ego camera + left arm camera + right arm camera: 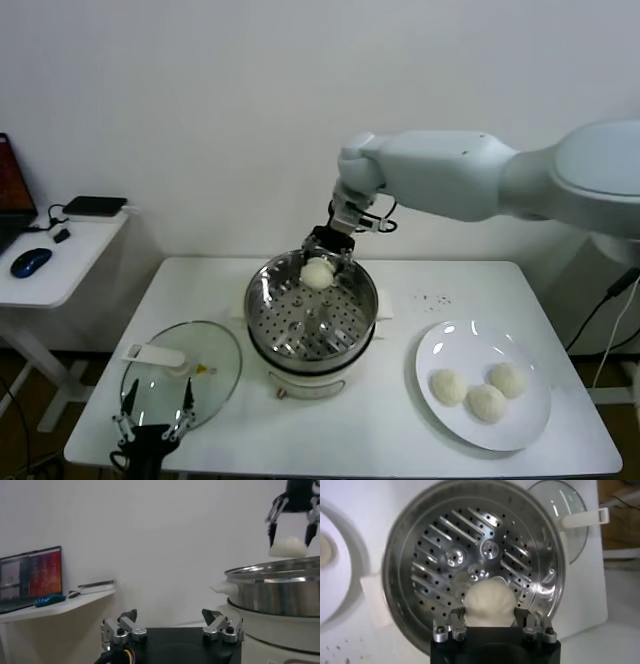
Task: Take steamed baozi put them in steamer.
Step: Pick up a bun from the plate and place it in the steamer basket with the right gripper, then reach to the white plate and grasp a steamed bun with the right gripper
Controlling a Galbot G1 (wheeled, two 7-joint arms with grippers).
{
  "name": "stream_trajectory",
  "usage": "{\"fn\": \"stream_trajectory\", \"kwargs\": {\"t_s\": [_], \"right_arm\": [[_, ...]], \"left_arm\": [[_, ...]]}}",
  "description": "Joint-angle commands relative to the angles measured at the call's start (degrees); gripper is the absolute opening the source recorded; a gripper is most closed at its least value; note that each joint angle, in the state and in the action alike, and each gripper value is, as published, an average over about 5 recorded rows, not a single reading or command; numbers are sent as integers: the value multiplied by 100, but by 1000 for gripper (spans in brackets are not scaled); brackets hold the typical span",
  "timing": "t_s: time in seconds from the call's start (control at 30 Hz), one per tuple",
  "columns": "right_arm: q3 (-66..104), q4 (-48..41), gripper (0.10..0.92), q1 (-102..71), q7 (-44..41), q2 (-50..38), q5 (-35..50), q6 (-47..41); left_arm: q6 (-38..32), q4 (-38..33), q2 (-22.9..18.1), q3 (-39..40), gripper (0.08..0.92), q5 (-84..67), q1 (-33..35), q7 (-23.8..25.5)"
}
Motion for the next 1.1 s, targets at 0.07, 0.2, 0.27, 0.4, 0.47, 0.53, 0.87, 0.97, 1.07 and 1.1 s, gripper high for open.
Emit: {"fn": "stream_trajectory", "kwargs": {"t_s": [0.07, 0.2, 0.27, 0.4, 0.47, 0.53, 0.87, 0.97, 1.07, 1.1], "right_arm": [[170, -1190, 670, -808, -46, 606, -596, 834], [188, -1350, 670, -987, -71, 666, -625, 834], [197, -1458, 670, -1047, -72, 708, -636, 834], [216, -1686, 674, -1130, -55, 796, -656, 834], [258, -1764, 690, -1131, -32, 814, -675, 834], [320, -1800, 729, -1064, -12, 811, -669, 834], [-557, -374, 822, 449, -551, 70, 1720, 673], [-1045, 696, 823, 1273, -497, -424, 3147, -458], [-1565, 1708, 823, 2101, -30, -983, 4015, -2415], [-1720, 1983, 823, 2317, 140, -1177, 4120, -3061]], "left_arm": [[-17, 24, -15, -12, 823, 4, -6, -11], [-30, 54, -23, -9, 823, 11, -18, -16], [-36, 72, -22, -11, 823, 12, -27, -17], [-34, 96, -20, -22, 823, 6, -60, -22], [-28, 103, -18, -26, 823, 2, -75, -24], [-19, 108, -15, -30, 823, 0, -89, -24], [37, 14, 6, -40, 823, 5, -40, -23], [57, -27, 20, -45, 823, 3, 9, -23], [73, -82, 27, -36, 823, 1, 45, -24], [76, -97, 27, -27, 823, 2, 48, -24]]}}
